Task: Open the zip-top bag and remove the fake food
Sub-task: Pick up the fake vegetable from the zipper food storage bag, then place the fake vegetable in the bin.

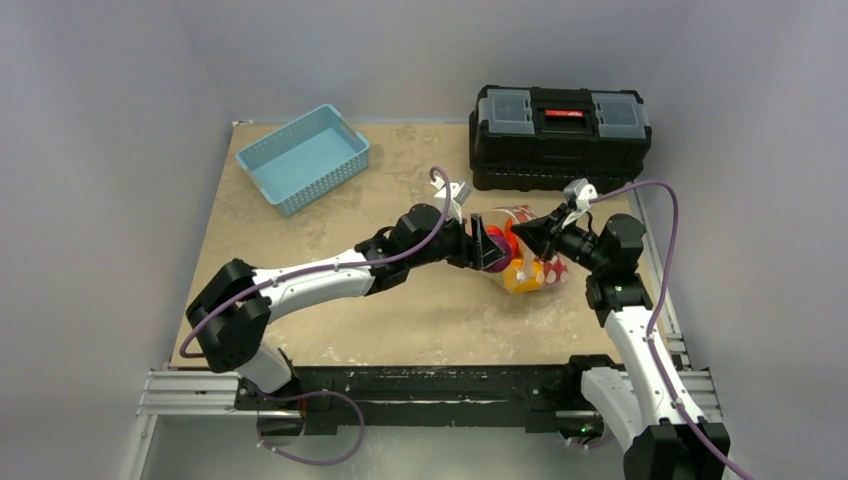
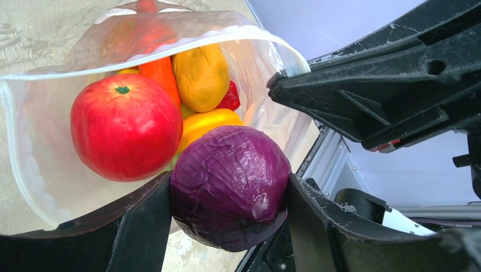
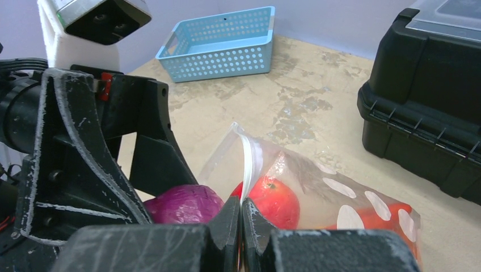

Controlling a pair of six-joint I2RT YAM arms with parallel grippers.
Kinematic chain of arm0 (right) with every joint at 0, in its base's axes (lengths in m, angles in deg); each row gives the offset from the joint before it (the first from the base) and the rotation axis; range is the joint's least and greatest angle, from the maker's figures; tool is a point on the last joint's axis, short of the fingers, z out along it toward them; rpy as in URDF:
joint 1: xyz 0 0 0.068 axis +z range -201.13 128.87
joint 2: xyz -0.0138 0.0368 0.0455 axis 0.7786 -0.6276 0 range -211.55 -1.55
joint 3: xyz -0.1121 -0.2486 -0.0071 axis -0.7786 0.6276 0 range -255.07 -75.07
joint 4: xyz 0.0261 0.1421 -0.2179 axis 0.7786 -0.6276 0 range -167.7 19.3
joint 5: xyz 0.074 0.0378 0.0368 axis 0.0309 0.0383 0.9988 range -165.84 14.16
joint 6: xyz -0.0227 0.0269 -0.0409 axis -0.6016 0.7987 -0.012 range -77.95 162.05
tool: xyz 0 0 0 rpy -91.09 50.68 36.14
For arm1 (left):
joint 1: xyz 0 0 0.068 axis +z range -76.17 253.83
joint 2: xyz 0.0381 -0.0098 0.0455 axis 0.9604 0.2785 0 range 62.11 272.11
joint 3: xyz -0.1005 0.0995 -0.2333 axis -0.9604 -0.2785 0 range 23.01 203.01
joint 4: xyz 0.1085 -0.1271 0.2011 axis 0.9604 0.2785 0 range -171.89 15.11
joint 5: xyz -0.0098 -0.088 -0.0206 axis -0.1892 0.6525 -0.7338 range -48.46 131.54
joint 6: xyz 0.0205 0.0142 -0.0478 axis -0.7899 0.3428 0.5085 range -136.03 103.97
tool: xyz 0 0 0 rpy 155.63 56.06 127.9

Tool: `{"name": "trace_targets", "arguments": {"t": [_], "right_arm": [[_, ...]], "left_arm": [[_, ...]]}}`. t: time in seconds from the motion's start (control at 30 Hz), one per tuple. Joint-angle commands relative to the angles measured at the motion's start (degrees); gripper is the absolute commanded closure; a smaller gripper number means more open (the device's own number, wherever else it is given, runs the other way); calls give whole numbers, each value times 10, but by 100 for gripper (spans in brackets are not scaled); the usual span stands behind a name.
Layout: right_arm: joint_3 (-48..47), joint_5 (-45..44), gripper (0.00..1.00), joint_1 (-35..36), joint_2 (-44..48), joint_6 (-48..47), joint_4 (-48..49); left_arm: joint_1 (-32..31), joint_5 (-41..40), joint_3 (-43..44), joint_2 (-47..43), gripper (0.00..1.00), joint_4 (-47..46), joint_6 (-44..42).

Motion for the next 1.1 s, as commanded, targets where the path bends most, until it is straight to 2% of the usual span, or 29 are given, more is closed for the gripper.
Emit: {"name": "trace_targets", "arguments": {"t": [0.0,0.27,0.57,0.83,1.07], "right_arm": [[-25,-7,100,1,1,-7,18],[-25,-7,100,1,1,-7,17],[-24,-7,100,1,-1,-8,17],[-24,-8,100,1,-3,-9,17],[-24,-9,100,1,-6,-11,17]], "left_arm": [[7,13,-9,-39,99,-2,-23],[33,14,-28,-91,100,27,-39],[96,17,-50,-156,100,75,-64],[179,35,-50,-187,100,116,-95],[270,56,-30,-164,100,133,-109]]}}
